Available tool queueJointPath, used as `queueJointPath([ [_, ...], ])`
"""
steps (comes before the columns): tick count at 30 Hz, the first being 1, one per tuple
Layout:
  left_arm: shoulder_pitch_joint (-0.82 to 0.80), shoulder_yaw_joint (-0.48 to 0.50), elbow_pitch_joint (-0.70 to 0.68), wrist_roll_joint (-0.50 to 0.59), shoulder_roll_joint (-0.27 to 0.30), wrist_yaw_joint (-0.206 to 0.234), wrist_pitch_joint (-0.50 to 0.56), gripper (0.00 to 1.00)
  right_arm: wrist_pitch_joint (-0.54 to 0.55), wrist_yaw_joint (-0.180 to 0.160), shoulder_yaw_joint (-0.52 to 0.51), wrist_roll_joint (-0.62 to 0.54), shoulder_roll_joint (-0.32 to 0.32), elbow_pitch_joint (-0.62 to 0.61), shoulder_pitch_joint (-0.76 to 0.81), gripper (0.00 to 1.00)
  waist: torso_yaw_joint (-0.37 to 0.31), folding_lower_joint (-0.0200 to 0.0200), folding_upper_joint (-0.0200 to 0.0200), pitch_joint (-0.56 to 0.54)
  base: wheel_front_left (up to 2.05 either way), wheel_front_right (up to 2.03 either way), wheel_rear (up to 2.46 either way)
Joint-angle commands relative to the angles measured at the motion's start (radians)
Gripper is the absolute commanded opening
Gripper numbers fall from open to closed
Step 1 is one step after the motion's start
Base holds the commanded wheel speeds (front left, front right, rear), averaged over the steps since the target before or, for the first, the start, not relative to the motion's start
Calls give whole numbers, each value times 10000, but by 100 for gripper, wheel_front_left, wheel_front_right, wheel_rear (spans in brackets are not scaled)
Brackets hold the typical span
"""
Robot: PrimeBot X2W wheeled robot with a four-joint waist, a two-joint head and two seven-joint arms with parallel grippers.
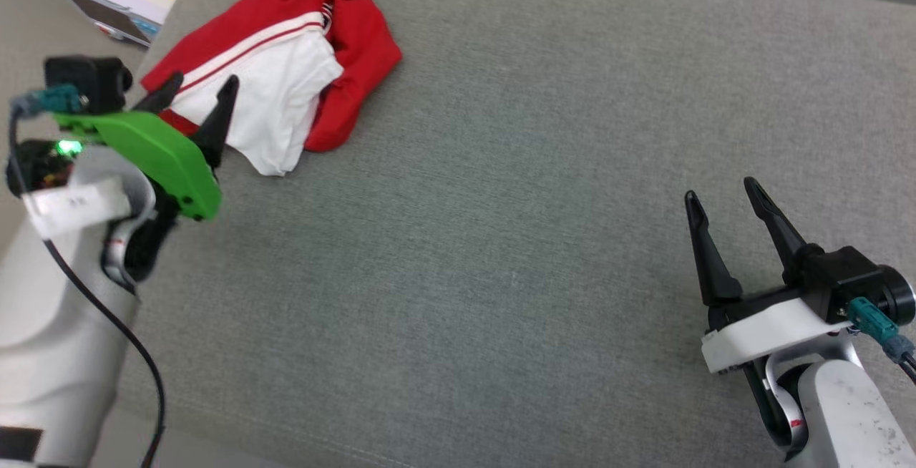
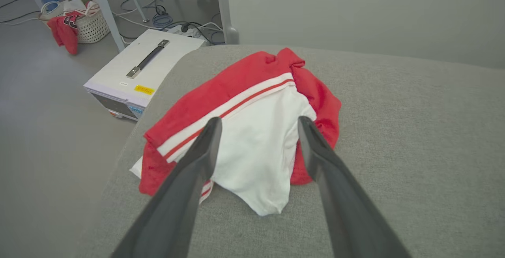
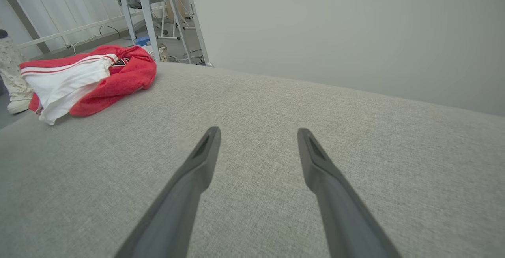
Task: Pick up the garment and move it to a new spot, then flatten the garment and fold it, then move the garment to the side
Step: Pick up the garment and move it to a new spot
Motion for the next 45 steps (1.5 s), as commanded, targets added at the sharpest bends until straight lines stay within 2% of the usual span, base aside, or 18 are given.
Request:
queueJointPath([
  [1,-481,-173,155,-518,319,-38,524,100,41,-9,55,-69,-50,-124,-221,100,-1102,-1,0,1281,0,0,0],
  [7,-1439,-528,439,-2539,1373,-39,3092,100,11,-9,92,-59,22,-280,-451,100,-1660,-1,0,1827,0,0,0],
  [11,-1599,-786,537,-3240,1855,-39,4263,100,-47,-9,69,-53,32,-272,-523,100,-1883,-1,0,2032,0,0,0],
  [15,-1618,-918,782,-3400,2058,-39,4735,100,-112,-9,58,-51,62,-239,-582,100,-1987,-1,0,2159,0,0,0],
  [21,-1468,-1045,1270,-3283,2013,48,4639,100,-175,-9,81,-43,100,-152,-676,100,-2041,-1,0,2237,0,0,0],
  [22,-1438,-1024,1332,-3342,1957,45,4583,0,-185,-9,69,-42,102,-123,-680,100,-2029,-1,0,2215,0,0,0],
  [29,-1198,-873,1294,-3295,1925,3,3376,0,-268,-9,77,-42,162,183,-581,100,-1918,-1,0,1585,0,0,0],
  [36,-933,-681,609,-2993,1932,55,1968,0,-367,-9,-12,43,293,613,-175,100,-1711,-1,0,171,0,0,0],
  [40,-788,-686,-159,-2965,1801,259,1803,0,-410,-9,-87,121,425,824,133,100,-1634,-1,0,-686,0,0,0],
  [45,-584,-967,-1402,-2909,1538,655,2125,0,-446,-9,-219,243,615,1000,431,100,-1669,-1,0,-1536,0,0,0],
])
